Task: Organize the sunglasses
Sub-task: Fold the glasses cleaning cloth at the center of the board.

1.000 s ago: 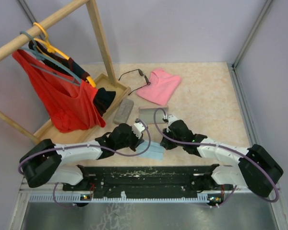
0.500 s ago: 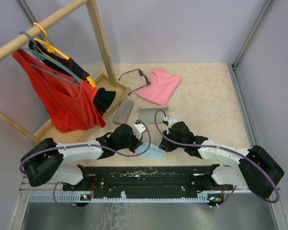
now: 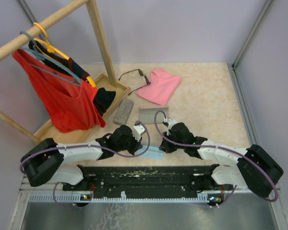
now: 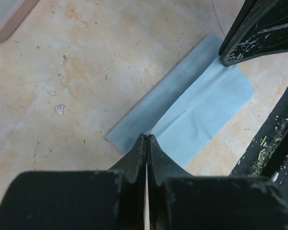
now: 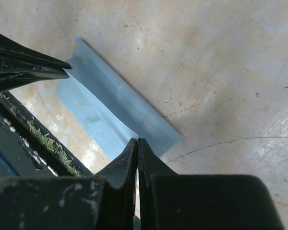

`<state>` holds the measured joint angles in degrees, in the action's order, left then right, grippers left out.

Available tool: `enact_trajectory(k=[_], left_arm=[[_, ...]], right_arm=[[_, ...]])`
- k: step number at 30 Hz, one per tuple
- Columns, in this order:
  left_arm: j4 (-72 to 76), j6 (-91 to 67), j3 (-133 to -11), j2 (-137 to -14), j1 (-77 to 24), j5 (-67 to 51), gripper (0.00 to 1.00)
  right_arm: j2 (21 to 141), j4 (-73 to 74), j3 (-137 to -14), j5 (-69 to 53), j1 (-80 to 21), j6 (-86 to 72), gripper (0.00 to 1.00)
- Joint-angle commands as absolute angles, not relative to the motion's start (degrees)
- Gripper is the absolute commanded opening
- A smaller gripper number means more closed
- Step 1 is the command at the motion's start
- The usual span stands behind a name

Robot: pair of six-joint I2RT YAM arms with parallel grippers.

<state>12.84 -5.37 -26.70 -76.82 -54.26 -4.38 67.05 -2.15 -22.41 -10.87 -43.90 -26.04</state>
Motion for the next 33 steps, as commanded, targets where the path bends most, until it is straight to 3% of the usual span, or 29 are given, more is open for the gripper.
enact_trajectory(k=[1,33], left_arm=[[12.59,-6.64,-25.98,-76.2,-54.25,-6.08,0.01],[10.59,-8.44,-25.43,-75.25,-54.53,-9.35,0.01]], right_arm=[[67.38,-4.58,-22.55,-11.76,-43.92,-26.59,0.0],[67.11,-3.35,-21.19,-12.78,-46.48,-27.3,0.01]])
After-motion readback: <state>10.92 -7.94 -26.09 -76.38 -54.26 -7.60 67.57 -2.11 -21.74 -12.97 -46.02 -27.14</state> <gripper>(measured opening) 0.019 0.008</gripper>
